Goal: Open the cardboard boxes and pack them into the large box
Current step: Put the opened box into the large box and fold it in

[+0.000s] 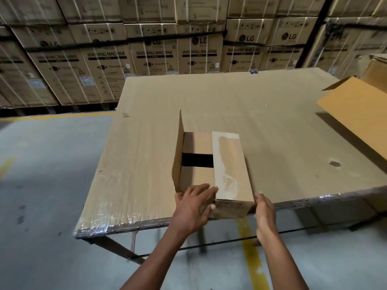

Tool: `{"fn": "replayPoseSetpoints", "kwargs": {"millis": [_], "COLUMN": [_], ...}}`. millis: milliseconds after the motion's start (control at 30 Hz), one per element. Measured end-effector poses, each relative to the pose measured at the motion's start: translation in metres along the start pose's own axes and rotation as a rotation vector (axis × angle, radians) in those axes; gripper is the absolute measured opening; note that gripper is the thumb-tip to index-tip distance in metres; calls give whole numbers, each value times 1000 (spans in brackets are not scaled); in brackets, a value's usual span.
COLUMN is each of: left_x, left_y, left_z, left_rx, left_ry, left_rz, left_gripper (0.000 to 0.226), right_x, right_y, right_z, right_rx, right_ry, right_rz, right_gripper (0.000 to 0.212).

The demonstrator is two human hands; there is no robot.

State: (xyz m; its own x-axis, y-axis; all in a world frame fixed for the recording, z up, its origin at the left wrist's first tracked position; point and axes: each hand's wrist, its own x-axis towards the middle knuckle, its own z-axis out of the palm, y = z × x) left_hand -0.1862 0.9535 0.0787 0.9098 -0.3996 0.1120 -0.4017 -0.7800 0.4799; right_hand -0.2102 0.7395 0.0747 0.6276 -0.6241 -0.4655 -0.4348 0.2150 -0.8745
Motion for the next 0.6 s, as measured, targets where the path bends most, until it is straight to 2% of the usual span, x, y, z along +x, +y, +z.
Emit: {"fn": "replayPoseSetpoints", "kwargs": {"millis": [67,133,200,267,333,433,533,600], "left_x": [6,14,20,24,28,28,19,17], "left_y": [-1,-1,1,2,-2,-16,-26,-30], "left_z": [-3,-10,-19,-27,-34,-39,-42,-46], "left_rx": [-136,-310,-421,-415,-370,-276,-224,-214], "left_ry": [75,183,293,359,365,326,293,252], "left_rz": [-62,-135,-165,-194,-236,-335,-414,-452], "left_gripper": [48,46,42,41,43,46,45,52], "right_x": [-22,-46,-66,-83,-89,-91,-88,-78], "right_y": [-22,-40,-45,-40,-28,-23,-33,-40], "right_z": [-3,5,20,39,56,65,57,45], "right_rx": [-42,-10,0,-158,-370,-586,-635,-651], "right_ry": [65,-51,-333,-606,-744,-723,-656,-545], "right_rz": [-305,-481,-475,-398,-378,-452,-545,-667], "right_gripper": [18,17,20,21,30,41,51,55]}}
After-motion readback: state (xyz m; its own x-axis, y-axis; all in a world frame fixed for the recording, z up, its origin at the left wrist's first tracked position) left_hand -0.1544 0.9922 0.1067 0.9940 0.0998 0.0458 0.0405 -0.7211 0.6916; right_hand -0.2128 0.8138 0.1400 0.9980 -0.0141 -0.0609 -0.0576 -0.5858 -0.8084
